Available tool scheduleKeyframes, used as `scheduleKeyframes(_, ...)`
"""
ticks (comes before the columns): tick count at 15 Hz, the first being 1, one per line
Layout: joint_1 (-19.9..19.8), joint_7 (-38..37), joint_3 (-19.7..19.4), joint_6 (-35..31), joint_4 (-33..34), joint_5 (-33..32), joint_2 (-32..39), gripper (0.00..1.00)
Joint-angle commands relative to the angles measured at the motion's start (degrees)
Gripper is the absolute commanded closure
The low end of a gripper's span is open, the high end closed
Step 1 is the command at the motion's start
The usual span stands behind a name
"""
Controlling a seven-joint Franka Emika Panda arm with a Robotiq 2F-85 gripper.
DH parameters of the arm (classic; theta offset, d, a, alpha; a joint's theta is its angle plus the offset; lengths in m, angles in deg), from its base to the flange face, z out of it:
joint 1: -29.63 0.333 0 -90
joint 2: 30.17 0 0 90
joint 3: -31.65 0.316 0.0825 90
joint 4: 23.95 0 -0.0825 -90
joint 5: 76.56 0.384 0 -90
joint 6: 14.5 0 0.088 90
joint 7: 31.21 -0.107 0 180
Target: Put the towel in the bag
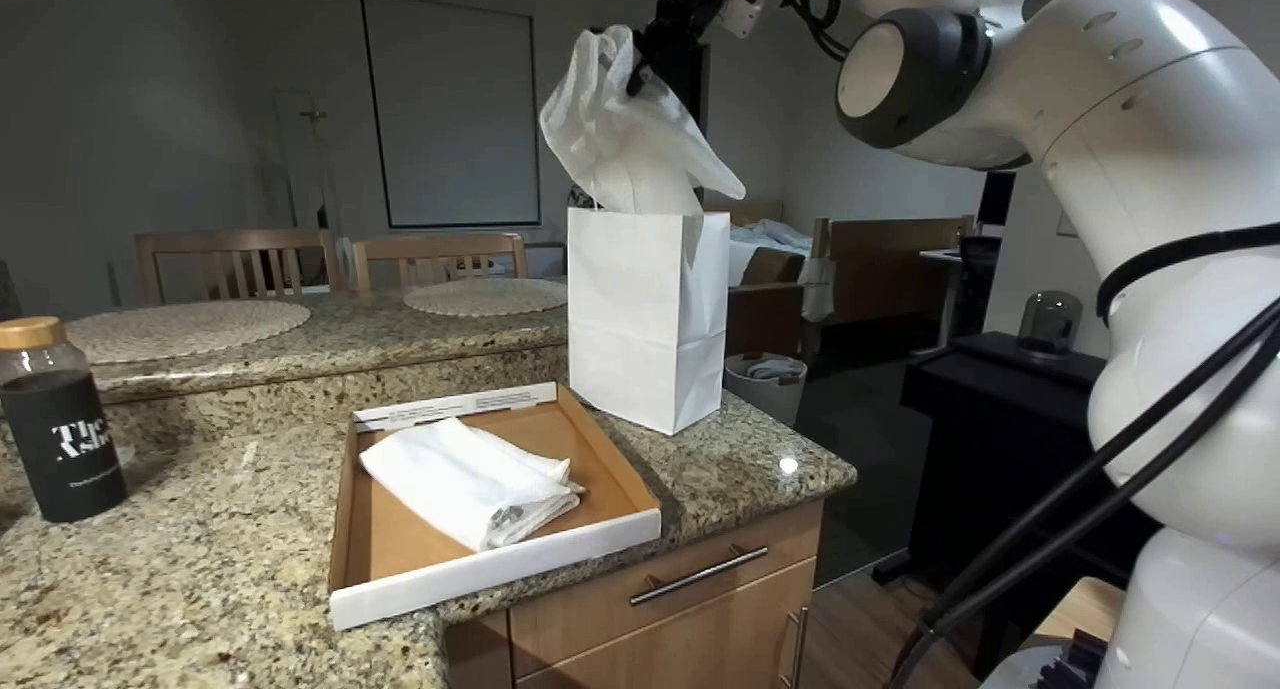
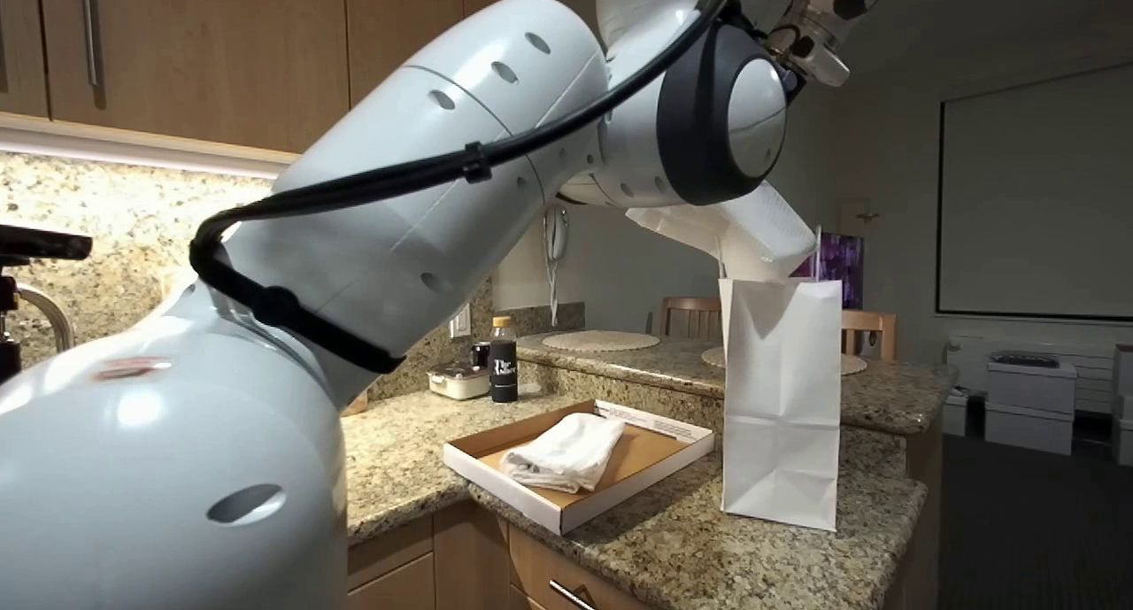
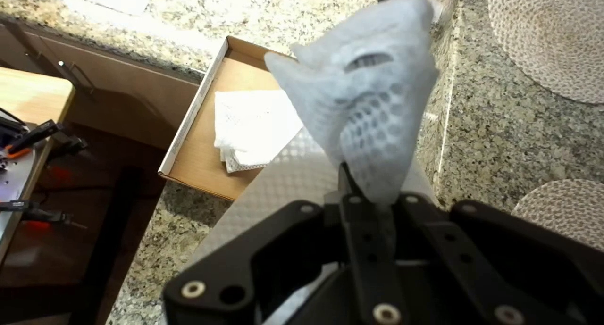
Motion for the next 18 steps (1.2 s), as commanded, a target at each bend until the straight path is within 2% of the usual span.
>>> scheduleKeyframes(1, -4.3, -2.0, 3.2, 0.8, -1.8, 7.1, 0.5, 0.93)
scheduleKeyframes(5, -7.4, -2.6, 4.9, 1.3, -1.8, 15.7, 2.7, 0.93)
scheduleKeyframes(10, -7.0, -3.9, 4.2, -1.0, -1.8, 21.7, 5.3, 0.93)
scheduleKeyframes(15, -3.2, -4.2, 0.4, -17.5, 0.5, 19.5, 7.5, 0.93)
scheduleKeyframes(18, -2.1, -4.5, -0.2, -23.9, 0.5, 19.1, 8.2, 0.93)
